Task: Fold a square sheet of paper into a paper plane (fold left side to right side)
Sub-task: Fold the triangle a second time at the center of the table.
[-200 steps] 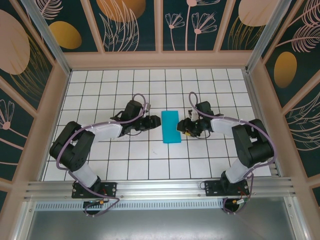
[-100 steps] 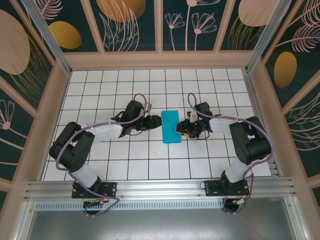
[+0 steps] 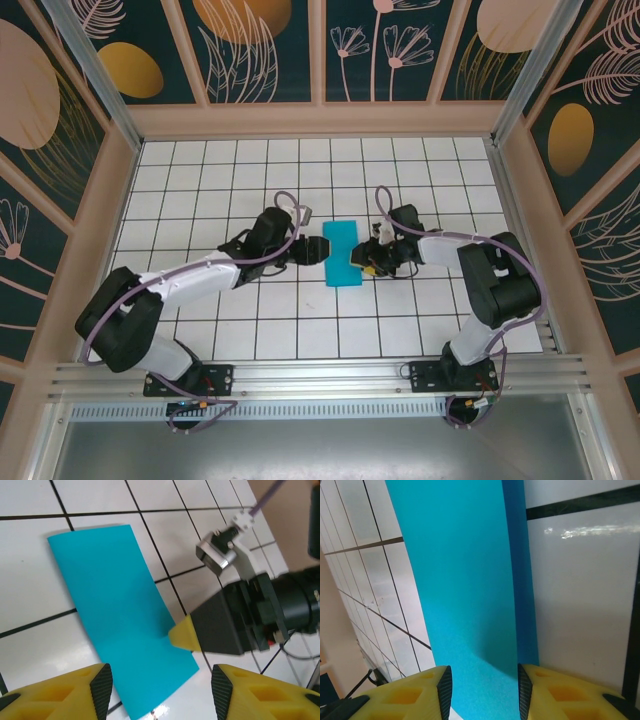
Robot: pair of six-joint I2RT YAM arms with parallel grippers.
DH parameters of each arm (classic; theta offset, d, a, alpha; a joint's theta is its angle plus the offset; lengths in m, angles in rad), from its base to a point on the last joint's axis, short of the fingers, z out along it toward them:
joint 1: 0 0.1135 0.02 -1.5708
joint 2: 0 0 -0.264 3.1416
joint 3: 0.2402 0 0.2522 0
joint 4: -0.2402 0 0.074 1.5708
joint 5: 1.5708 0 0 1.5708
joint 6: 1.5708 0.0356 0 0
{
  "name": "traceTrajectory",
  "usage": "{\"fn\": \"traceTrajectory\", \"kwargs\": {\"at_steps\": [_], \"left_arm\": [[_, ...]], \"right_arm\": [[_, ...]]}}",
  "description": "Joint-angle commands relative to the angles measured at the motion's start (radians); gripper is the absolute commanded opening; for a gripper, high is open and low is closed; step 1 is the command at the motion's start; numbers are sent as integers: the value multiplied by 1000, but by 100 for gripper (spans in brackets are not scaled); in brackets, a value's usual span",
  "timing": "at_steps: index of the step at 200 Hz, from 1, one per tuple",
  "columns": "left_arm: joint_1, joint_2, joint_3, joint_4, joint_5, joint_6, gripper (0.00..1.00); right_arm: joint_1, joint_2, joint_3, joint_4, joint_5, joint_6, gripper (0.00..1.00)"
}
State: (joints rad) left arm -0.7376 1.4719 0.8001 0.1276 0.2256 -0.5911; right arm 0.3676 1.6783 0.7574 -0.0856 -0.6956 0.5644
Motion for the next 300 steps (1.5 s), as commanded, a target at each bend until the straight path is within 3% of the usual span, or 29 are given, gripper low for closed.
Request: {"fn": "traceTrajectory", "kwargs": {"at_steps": [1, 57, 109, 245, 300], "left_arm": [[-64, -36, -12, -79, -124, 99, 59], [-208, 17, 35, -107, -225, 145, 65], [-284, 152, 137, -148, -304, 152, 67], [-346, 339, 265, -220, -449, 167, 75], [-347, 363, 270, -182, -497, 165, 70]], "right_arm": [[-13, -10, 33, 6, -42, 34, 41], [-24, -7, 72, -20, -73, 51, 39], [-24, -9, 77, -8, -96, 67, 38], [-25, -27, 55, 54, -135, 143, 33], [-24, -9, 55, 37, -138, 153, 32]]}}
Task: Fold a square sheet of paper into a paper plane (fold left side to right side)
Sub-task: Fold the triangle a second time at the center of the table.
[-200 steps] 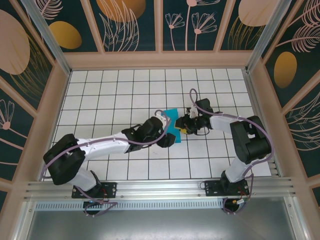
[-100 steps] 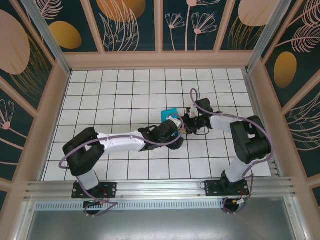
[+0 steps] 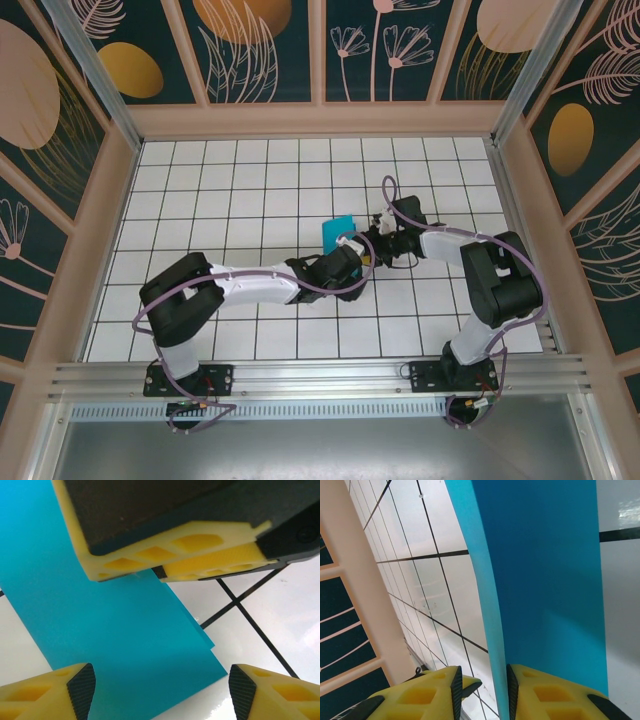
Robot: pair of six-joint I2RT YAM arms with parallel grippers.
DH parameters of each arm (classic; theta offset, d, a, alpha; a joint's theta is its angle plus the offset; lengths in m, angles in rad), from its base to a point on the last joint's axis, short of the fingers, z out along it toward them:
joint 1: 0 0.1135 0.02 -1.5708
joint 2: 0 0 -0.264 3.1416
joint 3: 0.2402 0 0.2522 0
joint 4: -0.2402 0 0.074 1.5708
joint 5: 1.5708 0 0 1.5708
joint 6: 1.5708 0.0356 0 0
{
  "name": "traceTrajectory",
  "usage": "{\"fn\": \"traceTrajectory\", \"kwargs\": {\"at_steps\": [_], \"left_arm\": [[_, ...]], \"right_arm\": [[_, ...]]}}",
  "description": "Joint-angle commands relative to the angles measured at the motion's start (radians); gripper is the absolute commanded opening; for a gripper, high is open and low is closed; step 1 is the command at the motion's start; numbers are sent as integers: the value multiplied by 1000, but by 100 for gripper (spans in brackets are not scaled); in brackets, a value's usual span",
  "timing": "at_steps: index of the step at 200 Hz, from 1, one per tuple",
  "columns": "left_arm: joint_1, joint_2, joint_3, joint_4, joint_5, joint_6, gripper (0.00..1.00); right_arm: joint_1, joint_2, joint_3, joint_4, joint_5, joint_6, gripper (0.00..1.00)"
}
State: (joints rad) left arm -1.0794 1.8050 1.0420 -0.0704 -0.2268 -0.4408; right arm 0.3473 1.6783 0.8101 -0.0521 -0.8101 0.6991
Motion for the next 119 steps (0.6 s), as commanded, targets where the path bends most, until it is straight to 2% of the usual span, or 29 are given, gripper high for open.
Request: {"fn": "traceTrajectory", "kwargs": {"at_steps": [1, 58, 119], "left_arm": [[-5, 30, 29, 16, -45, 14, 70], [-5, 11, 12, 43, -25, 19, 51], [-4, -6, 5, 51, -14, 16, 43]], "right_arm": [[-4, -8, 2, 3, -22, 19, 32], [-6, -9, 5, -32, 7, -5, 33], [-7, -17, 19, -86, 62, -68, 37]]}}
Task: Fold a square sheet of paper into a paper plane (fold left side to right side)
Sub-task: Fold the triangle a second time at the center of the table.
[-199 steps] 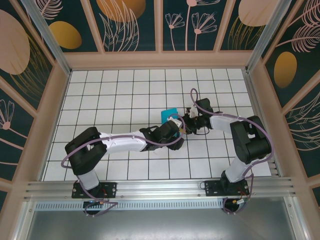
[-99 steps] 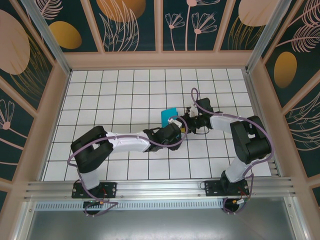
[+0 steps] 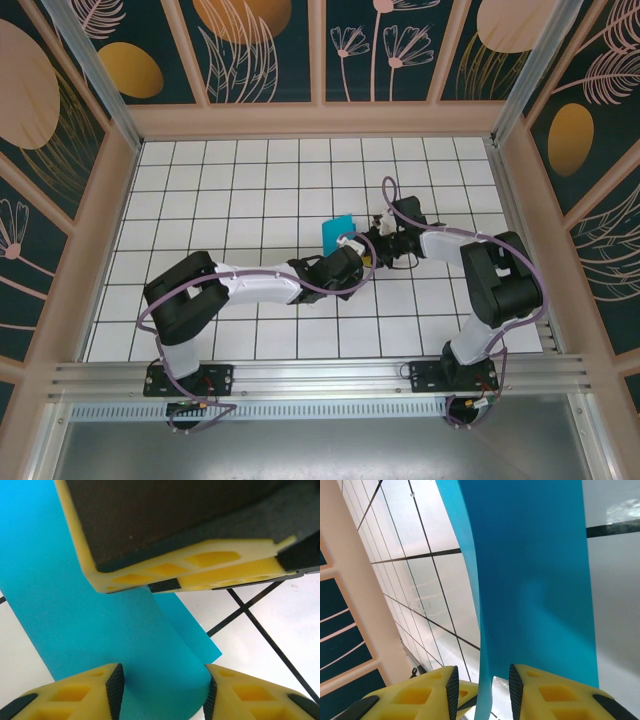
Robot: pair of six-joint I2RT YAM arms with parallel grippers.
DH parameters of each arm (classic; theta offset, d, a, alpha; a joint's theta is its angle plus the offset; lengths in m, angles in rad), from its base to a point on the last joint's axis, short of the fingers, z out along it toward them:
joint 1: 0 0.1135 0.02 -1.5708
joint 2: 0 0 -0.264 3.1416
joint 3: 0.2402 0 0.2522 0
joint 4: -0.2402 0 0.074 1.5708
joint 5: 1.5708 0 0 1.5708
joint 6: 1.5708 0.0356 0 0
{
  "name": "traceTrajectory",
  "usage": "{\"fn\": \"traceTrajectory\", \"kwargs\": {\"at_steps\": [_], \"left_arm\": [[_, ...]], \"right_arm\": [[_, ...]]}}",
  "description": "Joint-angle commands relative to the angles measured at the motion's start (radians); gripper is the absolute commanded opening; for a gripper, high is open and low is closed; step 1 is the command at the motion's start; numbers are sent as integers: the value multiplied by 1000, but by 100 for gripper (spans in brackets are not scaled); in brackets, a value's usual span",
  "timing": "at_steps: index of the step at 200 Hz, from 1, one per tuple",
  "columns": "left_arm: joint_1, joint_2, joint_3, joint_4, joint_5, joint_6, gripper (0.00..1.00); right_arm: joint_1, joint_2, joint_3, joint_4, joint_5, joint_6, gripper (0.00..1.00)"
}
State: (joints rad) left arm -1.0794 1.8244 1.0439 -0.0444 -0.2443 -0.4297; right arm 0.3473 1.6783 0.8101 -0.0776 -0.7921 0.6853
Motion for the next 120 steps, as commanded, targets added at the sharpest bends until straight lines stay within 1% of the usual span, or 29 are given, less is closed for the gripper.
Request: {"fn": "traceTrajectory", "kwargs": {"at_steps": [1, 8, 41, 59, 84, 97, 120], "left_arm": [[-4, -26, 3, 25, 4, 5, 43], [-5, -29, 1, 28, 4, 4, 40], [-5, -34, -11, 42, 2, -1, 29], [-4, -38, -17, 47, 2, -6, 25], [-2, -49, -30, 59, 4, -10, 20], [4, -54, -36, 63, 10, -13, 18], [17, -68, -52, 79, 23, -21, 12]], "right_arm": [[-9, -19, 18, -64, 50, -59, 38], [-12, -29, 19, -72, 66, -71, 39], [-39, -96, -14, -51, 92, -120, 54], [-61, -136, -35, -49, 112, -145, 60], [-106, -201, -76, -30, 131, -183, 65], [-128, -235, -92, -24, 135, -207, 66], [-144, -264, -111, -23, 129, -231, 71]]}}
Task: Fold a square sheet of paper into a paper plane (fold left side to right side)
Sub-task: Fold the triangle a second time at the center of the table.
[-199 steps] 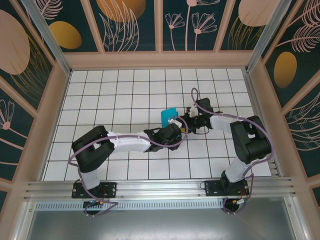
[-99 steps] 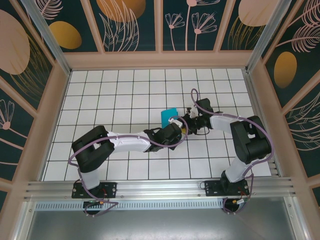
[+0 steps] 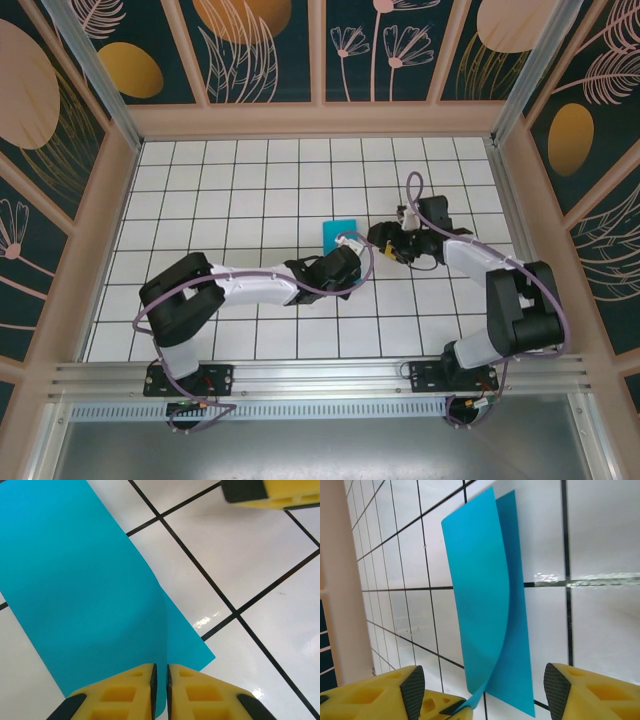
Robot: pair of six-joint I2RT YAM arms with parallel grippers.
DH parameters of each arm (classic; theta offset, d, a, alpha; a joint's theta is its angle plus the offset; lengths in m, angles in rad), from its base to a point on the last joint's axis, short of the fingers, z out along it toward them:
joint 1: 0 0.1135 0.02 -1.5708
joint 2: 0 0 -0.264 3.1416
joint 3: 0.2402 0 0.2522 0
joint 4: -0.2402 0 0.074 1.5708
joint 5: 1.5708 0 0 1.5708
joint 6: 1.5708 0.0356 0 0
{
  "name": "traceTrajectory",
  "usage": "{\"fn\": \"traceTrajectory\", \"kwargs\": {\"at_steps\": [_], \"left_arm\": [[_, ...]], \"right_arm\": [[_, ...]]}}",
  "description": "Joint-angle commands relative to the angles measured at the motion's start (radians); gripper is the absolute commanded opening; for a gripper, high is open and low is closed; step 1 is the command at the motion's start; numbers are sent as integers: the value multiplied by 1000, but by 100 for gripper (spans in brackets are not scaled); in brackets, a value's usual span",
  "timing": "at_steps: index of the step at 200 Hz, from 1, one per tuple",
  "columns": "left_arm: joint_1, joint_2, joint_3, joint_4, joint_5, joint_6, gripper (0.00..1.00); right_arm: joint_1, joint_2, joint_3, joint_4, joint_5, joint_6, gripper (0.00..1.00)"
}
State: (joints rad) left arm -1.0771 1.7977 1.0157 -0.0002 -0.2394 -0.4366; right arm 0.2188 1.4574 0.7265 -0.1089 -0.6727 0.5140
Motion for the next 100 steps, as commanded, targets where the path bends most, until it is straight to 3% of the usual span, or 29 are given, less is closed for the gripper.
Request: {"fn": "traceTrajectory", "kwargs": {"at_steps": [1, 47, 100], "left_arm": [[14, -43, -24, 36, 20, -14, 12], [75, -109, -96, 100, 120, -31, 5], [155, -146, -161, 169, 269, -34, 2]], "right_arm": [[-16, -43, -29, 7, 8, -60, 71], [-16, -16, -42, 2, -37, -63, 66], [39, 47, -78, 79, -77, 5, 36]]}}
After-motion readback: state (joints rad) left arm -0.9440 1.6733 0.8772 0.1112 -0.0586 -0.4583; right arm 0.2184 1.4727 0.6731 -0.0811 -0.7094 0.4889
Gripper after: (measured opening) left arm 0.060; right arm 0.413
